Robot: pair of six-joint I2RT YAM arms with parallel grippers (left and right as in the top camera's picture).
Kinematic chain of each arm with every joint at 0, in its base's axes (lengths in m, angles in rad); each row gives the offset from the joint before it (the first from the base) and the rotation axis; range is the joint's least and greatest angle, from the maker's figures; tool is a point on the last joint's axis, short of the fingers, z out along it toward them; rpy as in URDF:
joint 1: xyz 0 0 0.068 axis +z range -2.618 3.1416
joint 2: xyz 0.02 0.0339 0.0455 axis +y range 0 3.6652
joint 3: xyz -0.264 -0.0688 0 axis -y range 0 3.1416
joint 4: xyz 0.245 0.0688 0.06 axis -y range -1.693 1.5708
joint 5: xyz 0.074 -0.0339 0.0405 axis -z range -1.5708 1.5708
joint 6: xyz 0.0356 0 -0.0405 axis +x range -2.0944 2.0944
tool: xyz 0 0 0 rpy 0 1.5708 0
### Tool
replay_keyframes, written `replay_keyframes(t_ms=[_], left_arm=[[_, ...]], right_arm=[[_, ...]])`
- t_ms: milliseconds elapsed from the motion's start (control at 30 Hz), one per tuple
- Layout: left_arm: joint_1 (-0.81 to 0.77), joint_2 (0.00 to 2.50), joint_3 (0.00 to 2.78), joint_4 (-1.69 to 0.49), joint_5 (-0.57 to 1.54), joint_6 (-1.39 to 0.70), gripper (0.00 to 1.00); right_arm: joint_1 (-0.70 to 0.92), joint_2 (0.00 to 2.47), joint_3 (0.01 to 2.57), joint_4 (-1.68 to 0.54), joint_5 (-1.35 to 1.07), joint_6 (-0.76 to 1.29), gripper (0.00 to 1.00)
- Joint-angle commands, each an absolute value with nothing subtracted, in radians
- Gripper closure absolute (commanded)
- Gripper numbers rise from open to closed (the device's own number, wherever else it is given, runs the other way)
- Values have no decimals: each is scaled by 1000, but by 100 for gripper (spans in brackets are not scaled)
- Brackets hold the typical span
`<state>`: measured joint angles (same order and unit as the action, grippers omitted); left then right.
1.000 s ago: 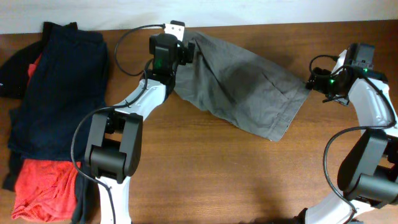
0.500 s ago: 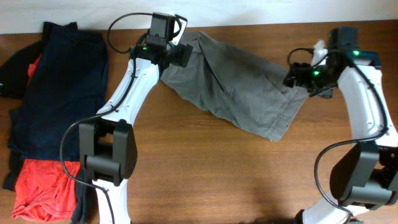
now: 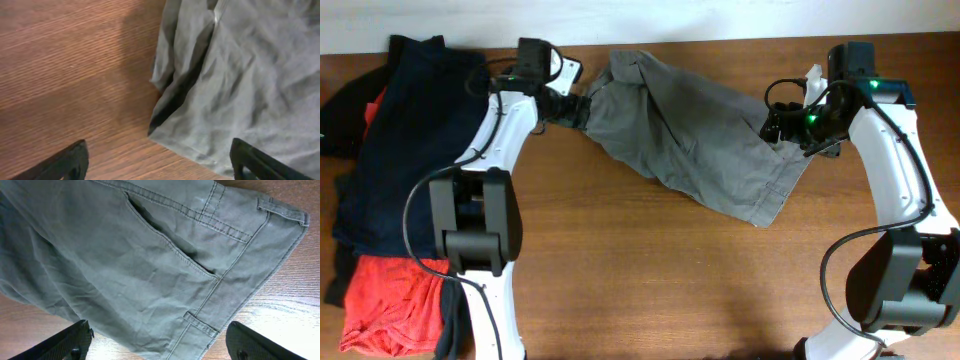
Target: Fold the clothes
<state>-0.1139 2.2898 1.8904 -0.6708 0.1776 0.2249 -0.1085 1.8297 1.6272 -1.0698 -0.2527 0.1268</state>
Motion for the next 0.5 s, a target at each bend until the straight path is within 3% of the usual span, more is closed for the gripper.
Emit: replay_keyframes(t_ms=[0,467], left_arm=[[-122,2323,1896,-667,270,236,11],[-136,2399,1896,-644,278,233,11]], right_arm=[[-103,1814,1642,-1075,-258,120,10],[-103,1814,1642,-1096,-255,112,10]])
